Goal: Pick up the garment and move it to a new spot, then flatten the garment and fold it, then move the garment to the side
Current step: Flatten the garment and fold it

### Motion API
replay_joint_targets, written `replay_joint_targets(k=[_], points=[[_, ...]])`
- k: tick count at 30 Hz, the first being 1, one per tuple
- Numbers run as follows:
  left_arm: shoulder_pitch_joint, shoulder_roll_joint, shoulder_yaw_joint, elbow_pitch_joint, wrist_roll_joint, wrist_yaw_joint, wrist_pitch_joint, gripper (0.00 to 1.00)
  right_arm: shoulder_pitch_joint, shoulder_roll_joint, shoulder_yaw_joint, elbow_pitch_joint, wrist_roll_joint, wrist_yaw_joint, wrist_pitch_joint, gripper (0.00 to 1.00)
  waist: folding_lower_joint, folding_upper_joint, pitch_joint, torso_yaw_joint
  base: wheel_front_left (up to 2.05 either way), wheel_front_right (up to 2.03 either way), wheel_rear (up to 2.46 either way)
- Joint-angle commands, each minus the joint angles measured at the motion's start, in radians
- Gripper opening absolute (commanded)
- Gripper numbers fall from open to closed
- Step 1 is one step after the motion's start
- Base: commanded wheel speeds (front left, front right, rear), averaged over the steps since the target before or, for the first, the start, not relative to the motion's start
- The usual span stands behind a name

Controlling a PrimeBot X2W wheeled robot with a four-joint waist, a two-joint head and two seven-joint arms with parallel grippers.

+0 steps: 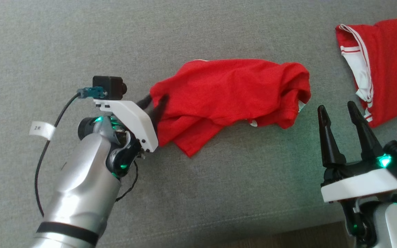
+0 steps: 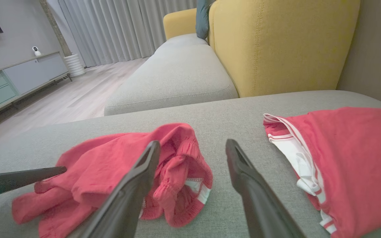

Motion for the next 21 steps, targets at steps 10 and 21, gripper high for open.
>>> replay_joint_targets(k=[10, 21], points=[[-0.153, 0.081, -0.032, -0.076, 0.163, 0.028, -0.249, 0.0, -0.038, 0.001, 0.009, -0.012, 0.028, 0.004, -0.016, 1.0, -0.0001, 0.0, -0.025, 0.02, 0.0, 0.0, 0.0], [0.136, 0.182, -0.183, -0.44, 0.283, 0.083, -0.229, 0.0, 0.006, 0.009, -0.016, -0.016, 0.033, 0.004, -0.005, 1.0, -0.0001, 0.0, -0.081, 0.055, 0.0, 0.0, 0.0]])
